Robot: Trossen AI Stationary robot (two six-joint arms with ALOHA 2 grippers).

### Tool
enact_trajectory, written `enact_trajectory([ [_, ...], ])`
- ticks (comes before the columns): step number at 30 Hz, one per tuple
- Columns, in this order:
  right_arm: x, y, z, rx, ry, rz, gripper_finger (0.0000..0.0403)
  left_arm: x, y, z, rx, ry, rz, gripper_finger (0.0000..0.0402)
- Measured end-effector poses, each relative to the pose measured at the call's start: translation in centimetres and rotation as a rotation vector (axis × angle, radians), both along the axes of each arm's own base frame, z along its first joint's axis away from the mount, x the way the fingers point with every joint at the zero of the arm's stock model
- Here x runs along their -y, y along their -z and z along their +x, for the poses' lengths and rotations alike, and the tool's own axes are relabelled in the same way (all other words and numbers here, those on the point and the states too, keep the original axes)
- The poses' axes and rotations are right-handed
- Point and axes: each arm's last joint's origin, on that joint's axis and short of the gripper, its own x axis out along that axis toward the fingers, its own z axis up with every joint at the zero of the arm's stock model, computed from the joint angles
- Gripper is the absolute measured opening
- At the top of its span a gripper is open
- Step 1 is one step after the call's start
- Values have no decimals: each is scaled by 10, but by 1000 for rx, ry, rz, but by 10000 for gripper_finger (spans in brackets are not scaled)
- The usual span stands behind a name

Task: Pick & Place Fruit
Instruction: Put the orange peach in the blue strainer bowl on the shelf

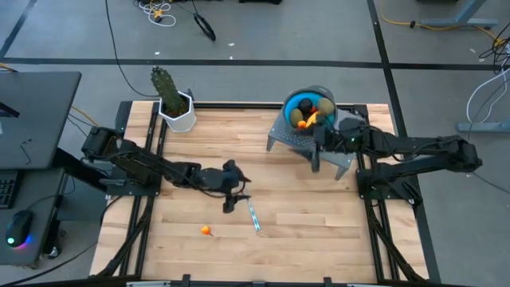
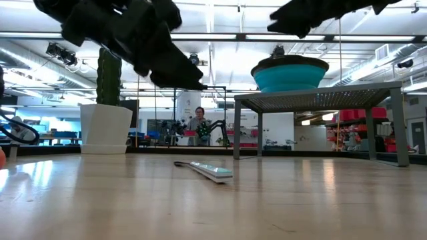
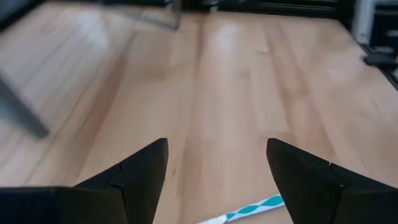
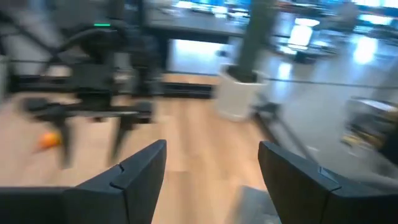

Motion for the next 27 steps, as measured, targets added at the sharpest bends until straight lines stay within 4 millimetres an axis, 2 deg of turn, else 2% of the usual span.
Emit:
enact_trajectory([
  [5,-35,16,12,-106,-218,28,266,27,-8,-3,84,141,108,279],
  [11,-78,38,30,-184,-309,-17,266,59,-14,-11,115,232,167,279],
  [14,-91,43,35,-180,-316,-41,266,75,-10,-18,22,297,130,279],
  [19,-103,48,36,-196,-339,-35,266,100,-1,-39,-283,410,28,279],
  [23,-107,50,36,-207,-347,-19,266,106,4,-56,-483,358,53,279],
  [27,-108,50,36,-205,-351,-19,266,109,7,-64,-543,318,36,279],
])
